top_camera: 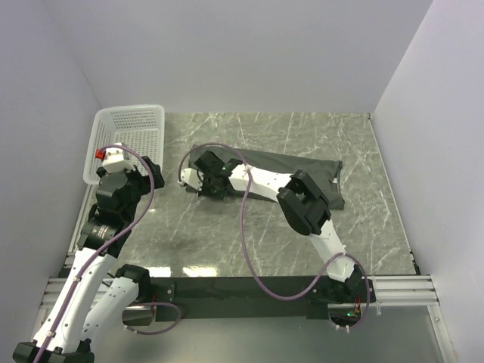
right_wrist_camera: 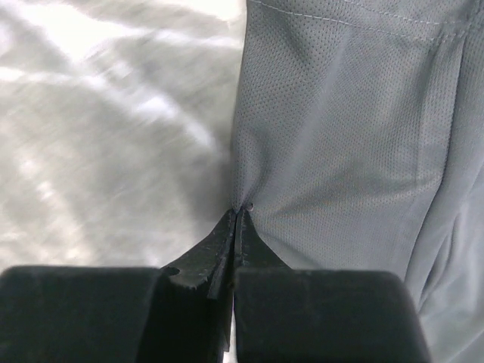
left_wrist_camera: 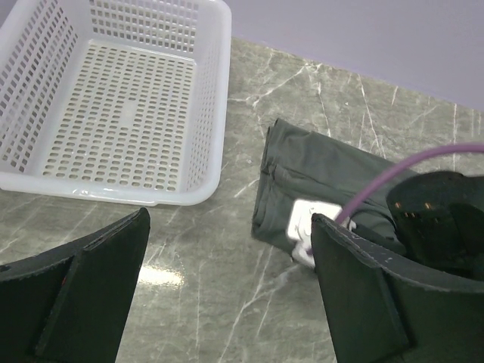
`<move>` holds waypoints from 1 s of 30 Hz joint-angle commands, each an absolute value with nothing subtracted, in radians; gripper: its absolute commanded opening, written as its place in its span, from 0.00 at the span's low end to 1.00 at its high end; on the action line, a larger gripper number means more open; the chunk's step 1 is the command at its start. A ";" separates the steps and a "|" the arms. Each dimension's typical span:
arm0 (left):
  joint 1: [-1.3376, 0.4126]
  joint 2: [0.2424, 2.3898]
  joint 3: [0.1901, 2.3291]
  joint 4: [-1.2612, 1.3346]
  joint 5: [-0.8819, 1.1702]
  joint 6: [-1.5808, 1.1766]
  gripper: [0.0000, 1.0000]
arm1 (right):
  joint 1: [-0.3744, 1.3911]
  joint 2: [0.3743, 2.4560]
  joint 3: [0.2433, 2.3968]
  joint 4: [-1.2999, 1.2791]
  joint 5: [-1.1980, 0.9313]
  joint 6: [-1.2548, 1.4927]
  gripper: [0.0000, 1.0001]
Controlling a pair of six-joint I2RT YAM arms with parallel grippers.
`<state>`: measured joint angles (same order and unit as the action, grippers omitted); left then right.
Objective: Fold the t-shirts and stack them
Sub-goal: Fold the tshirt
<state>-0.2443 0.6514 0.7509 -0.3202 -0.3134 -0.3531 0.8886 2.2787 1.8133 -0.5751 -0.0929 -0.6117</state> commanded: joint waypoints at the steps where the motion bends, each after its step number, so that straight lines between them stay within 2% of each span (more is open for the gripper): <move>1: -0.241 0.638 0.746 -0.291 -0.318 -0.348 0.92 | 0.942 2.154 1.705 -0.557 -0.169 -0.629 0.00; 6: -0.241 0.638 0.746 -0.288 -0.311 -0.350 0.92 | 1.021 2.047 1.525 -0.493 -0.196 -0.629 0.00; 20: -0.241 0.649 0.741 -0.273 -0.255 -0.345 0.92 | 1.230 1.902 1.306 -0.468 -0.293 -0.623 0.00; 23: -0.241 0.664 0.733 -0.253 -0.192 -0.341 0.93 | 1.249 1.867 1.266 -0.465 -0.282 -0.629 0.02; 24: -0.241 0.672 0.733 -0.249 -0.170 -0.339 0.93 | 1.249 1.862 1.266 -0.465 -0.278 -0.618 0.09; 25: -0.241 0.679 0.733 -0.242 -0.140 -0.337 0.93 | 1.244 1.855 1.269 -0.469 -0.267 -0.617 0.36; 27: -0.241 0.718 0.732 -0.215 -0.033 -0.333 0.93 | 1.226 1.810 1.275 -0.488 -0.248 -0.618 0.53; 30: -0.241 0.803 0.753 -0.195 0.069 -0.333 0.93 | 1.157 1.717 1.269 -0.527 -0.274 -0.633 0.59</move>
<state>-0.2436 0.7296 0.7391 -0.2626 -0.0986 -0.3523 1.2224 1.8606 1.2678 -0.5049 -0.2623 -0.6228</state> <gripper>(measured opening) 0.929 0.578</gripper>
